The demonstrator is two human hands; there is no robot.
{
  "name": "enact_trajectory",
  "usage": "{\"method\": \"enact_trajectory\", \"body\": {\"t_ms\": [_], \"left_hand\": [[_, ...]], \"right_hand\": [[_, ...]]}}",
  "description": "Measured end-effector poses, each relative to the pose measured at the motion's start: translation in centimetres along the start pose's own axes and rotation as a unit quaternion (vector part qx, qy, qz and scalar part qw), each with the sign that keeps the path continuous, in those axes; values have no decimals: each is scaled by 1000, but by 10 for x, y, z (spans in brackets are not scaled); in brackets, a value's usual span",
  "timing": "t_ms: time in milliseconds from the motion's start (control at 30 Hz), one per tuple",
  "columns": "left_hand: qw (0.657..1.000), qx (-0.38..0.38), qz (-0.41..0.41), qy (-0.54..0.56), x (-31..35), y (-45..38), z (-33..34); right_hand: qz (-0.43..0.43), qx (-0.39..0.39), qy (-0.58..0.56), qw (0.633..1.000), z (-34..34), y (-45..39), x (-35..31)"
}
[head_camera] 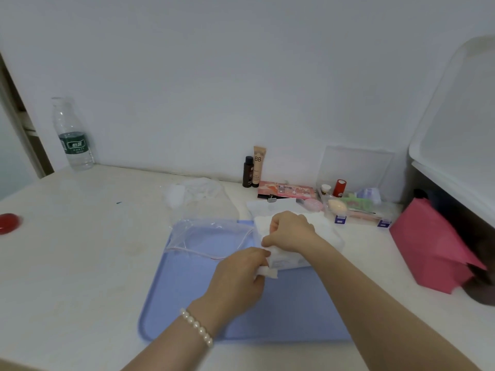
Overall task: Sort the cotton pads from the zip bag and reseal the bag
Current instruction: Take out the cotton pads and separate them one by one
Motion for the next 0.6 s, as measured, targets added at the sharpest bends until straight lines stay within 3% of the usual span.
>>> {"method": "enact_trajectory", "body": {"t_ms": [333,433,600], "left_hand": [[994,27,101,-31,4,-2,-1],[994,28,104,-24,3,-2,-1],[992,43,121,-20,6,-1,-4]], "right_hand": [[-61,-1,-82,995,3,-6,5],[-73,10,-47,996,1,-9,8],[-170,17,96,981,3,3,-12]]}}
Point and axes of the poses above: each hand's wrist, its own y-axis away from the middle knuckle, its own z-axis out of the palm, x = y × z, the point moved 7 cm from there along -y, towards the middle knuckle, and after that the axes turned 2 degrees about y, right-handed, at the moved point
